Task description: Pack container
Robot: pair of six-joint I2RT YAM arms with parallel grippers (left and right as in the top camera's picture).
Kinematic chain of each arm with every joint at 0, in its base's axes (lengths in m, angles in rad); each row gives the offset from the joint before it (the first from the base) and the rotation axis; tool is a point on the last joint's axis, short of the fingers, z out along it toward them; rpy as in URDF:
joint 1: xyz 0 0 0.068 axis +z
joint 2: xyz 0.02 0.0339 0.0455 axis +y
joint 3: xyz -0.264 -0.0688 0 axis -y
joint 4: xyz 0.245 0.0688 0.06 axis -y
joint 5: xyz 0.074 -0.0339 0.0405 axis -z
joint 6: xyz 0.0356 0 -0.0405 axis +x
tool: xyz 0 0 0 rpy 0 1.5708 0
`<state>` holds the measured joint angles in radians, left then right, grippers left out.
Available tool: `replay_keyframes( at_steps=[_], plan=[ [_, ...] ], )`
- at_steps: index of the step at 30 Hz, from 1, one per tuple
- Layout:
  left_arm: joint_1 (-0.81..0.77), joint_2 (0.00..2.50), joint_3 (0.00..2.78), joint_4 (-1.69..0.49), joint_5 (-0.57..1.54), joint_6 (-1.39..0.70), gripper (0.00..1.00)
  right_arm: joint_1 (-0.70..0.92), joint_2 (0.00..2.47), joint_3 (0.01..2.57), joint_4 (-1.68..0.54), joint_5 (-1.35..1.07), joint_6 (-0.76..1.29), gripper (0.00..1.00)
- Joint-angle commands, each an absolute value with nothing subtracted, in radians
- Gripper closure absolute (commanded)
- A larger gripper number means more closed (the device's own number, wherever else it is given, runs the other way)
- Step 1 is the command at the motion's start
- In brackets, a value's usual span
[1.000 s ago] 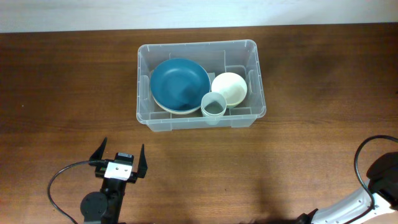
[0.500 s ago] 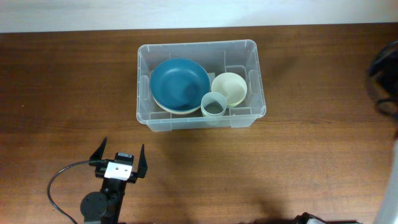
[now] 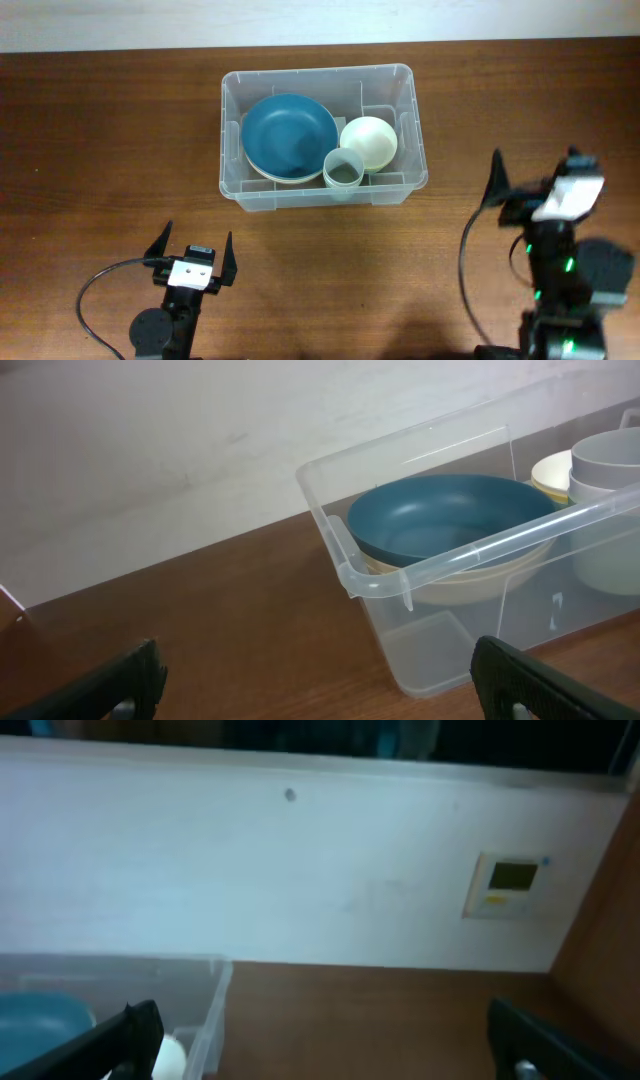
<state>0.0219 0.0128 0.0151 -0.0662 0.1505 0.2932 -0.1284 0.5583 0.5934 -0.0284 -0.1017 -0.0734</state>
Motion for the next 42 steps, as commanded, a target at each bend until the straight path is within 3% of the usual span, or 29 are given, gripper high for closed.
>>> replay_keyframes(
  at_steps=[1, 11, 27, 42],
  plan=[
    [0.027, 0.005, 0.009, -0.067, 0.158, 0.301, 0.0, -0.104, 0.43, 0.459, 0.017, -0.096, -0.123, 0.01],
    [0.026, 0.005, 0.009, -0.067, 0.158, 0.301, 0.0, -0.104, 0.133, 0.176, 0.184, -0.149, -0.123, 0.01],
    [0.027, 0.005, 0.009, -0.067, 0.158, 0.301, 0.0, -0.063, 0.003, 0.01, 0.218, -0.165, -0.123, 0.01],
    [0.027, 0.005, 0.009, -0.067, 0.158, 0.301, 0.0, -0.052, 0.003, 0.006, -0.068, -0.118, -0.123, 0.01]
  ],
)
